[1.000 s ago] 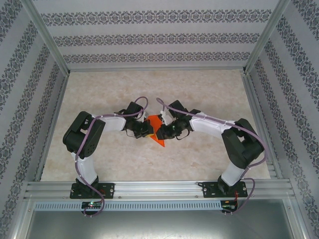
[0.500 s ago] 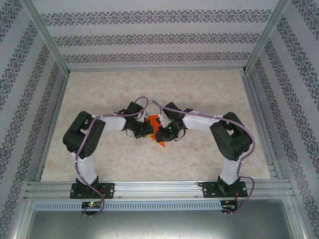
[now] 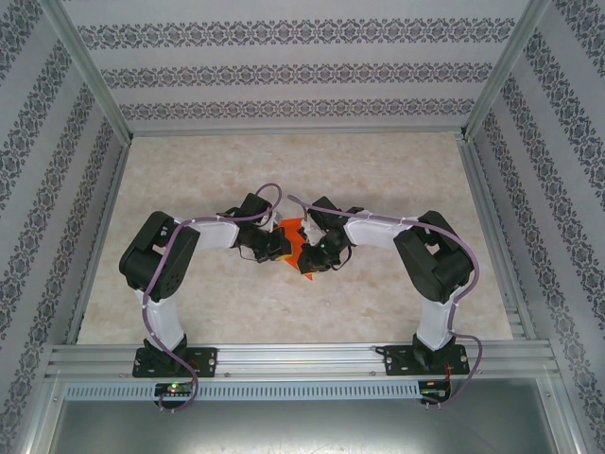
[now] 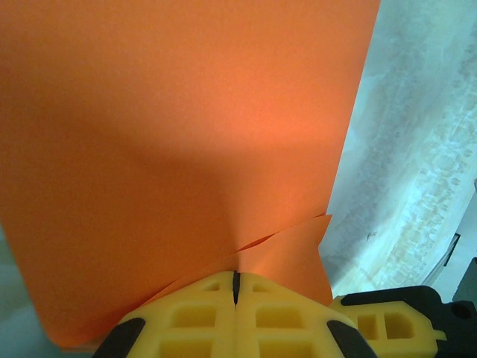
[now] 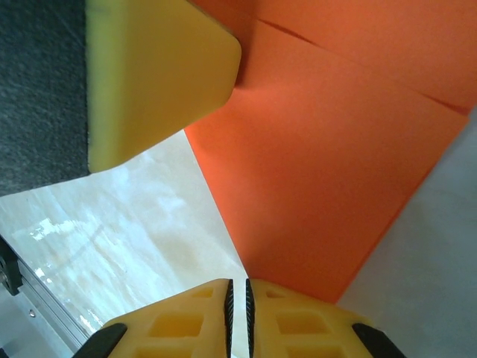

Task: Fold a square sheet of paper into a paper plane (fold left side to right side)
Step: Third fold the triangle at the center of the table.

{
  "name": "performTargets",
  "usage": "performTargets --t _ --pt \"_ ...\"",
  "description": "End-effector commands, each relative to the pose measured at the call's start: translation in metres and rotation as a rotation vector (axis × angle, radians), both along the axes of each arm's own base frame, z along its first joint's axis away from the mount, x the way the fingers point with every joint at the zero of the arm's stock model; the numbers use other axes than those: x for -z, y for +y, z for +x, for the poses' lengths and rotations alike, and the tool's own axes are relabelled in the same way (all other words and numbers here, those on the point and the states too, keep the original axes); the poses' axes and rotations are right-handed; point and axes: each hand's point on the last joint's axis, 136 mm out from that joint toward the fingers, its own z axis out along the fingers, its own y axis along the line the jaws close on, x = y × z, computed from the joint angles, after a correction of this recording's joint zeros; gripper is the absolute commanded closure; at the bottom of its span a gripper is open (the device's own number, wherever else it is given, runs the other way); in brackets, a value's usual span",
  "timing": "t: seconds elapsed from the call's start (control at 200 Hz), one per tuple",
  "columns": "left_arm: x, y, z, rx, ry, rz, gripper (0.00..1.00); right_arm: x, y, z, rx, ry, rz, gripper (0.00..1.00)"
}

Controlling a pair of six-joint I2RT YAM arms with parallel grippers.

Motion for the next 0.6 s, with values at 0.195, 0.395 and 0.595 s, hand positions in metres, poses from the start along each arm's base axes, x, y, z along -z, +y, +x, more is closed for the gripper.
performTargets --t 0.195,0.395,0.595 --pt "0.035 0.022 -0.021 -0.006 0.099 0.143 0.98 0.012 -0.011 -0.01 -0.019 0.037 -0.052 0.86" --pt "0.036 0.023 -0.022 -0.008 0.1 0.144 0.98 0.02 -0.022 -0.016 -0.001 0.067 -0.083 0.87" --pt "0.036 0.023 -0.022 -0.007 0.1 0.146 0.99 0.023 -0.03 -0.02 0.016 0.085 -0.104 0.88"
